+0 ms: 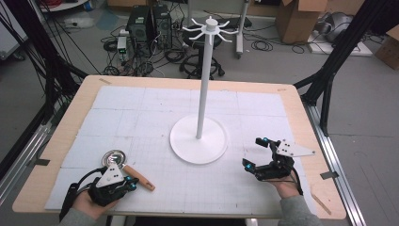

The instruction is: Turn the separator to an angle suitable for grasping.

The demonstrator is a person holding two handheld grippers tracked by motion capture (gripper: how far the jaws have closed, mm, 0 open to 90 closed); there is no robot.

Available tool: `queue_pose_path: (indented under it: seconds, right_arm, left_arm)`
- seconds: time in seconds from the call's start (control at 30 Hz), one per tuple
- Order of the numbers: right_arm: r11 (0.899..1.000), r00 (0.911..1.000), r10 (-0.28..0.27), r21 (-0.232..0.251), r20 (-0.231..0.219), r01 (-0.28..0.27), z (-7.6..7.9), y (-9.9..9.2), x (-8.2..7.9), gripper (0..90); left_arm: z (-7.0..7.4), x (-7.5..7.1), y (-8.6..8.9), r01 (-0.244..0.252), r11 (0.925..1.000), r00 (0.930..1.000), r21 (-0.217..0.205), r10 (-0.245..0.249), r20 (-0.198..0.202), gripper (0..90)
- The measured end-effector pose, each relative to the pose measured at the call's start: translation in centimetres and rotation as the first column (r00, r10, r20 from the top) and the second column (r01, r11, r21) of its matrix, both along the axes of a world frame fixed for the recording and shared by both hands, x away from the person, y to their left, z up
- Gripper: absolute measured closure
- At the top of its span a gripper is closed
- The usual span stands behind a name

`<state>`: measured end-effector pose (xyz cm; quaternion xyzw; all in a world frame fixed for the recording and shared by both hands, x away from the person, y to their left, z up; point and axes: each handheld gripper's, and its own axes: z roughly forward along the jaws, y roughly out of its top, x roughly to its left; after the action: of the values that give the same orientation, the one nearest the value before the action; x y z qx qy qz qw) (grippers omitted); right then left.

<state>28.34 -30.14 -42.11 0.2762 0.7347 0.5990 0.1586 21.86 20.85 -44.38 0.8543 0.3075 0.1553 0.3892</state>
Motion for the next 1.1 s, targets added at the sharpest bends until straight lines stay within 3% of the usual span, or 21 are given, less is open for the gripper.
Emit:
queue_pose_path:
  seconds: [0.97,1.1]
  right_arm:
    - [1.0,1.0,-0.003,-0.018,-0.003,0.003,-0.1,0.0,-0.3,1.0]
    - [1.0,1.0,-0.003,-0.022,-0.004,0.003,-0.2,0.1,-0.2,1.0]
  left_arm:
    - [-0.5,3.9,-1.8,-0.033,0.9993,0.9994,-0.015,0.033,0.012,89.8]
    - [-0.7,4.9,-1.8,-0.052,0.9971,0.9986,-0.055,0.051,-0.015,89.8]
